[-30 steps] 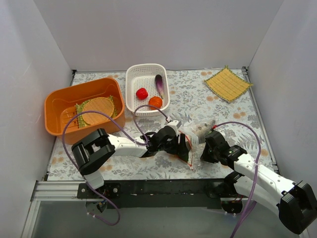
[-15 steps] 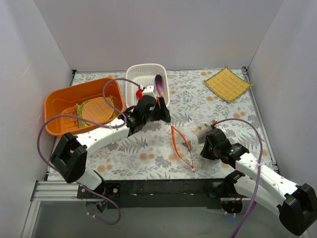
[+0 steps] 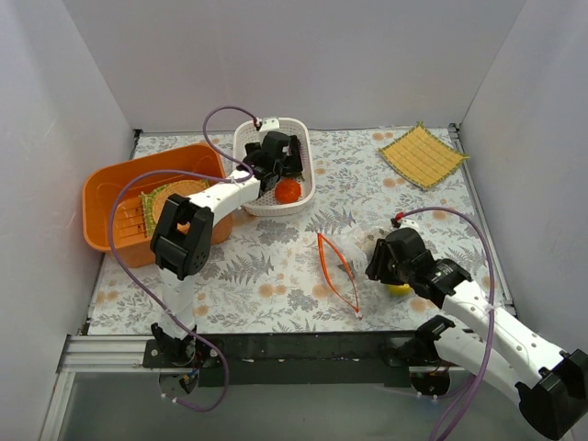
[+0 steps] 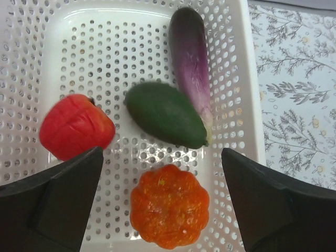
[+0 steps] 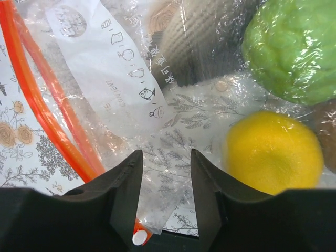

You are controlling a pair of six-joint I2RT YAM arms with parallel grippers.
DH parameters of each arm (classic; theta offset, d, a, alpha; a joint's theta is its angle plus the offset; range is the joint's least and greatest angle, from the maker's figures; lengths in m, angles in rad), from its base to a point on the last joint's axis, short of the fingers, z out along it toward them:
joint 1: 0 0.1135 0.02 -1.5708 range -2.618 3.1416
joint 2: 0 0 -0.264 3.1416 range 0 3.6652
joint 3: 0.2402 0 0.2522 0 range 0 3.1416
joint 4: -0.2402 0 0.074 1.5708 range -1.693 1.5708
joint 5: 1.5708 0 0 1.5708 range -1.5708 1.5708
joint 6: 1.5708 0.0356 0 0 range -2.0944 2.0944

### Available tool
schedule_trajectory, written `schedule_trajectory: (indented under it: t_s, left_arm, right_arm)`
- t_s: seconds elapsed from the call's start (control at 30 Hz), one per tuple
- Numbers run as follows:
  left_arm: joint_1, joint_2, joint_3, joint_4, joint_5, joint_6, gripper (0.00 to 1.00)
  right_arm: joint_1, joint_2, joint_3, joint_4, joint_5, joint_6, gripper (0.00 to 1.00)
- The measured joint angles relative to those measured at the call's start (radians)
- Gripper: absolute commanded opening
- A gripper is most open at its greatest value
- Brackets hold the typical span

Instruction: Open the zip-top bag and remove the fake food

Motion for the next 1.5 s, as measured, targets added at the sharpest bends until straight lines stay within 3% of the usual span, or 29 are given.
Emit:
schedule_trajectory:
  t_s: [0.1,0.13,0.3,0.47,0.67,0.93,1.27,1.5]
  left_arm:
    - [-0.001,-0.013,0.000,-0.034,0.008,0.012,0.88]
    - [-0.003,-0.032,-0.010,-0.039,0.017,0.007,0.80]
    - [-0.033,-0.271,-0.236,-0.037,0.101,-0.069,0.66]
    - [-0.166,-0.520,-0.488,-0.023,0.163,-0.169,0.56]
    - [-0.335,-0.631,-0.734,-0.002,0.275,-0.319,0.49]
    - [-0.488,-0.549,-0.810,0.170,0.400,-0.429,0.49]
    - [-0.539,-0.356,-0.762,0.355,0.460,-0.462,0.49]
    - [-0.540,-0.269,-0.758,0.430,0.476,-0.463,0.50]
  right_arm:
    - [0.000,0.000,0.031,-0.022,0.015,-0.013,0.51]
    - [0.000,0.000,0.039,-0.028,0.021,-0.016,0.51]
    - [0.000,-0.004,0.082,-0.061,0.074,-0.034,0.52]
    - [0.000,0.037,0.133,-0.074,0.153,-0.054,0.53]
    - [-0.007,0.085,0.146,-0.103,0.209,-0.051,0.53]
    - [-0.008,0.000,0.098,-0.170,0.234,0.032,0.52]
    - [-0.016,-0.013,0.026,-0.253,0.306,0.232,0.55]
    - [-0.034,0.000,-0.001,-0.216,0.369,0.293,0.59]
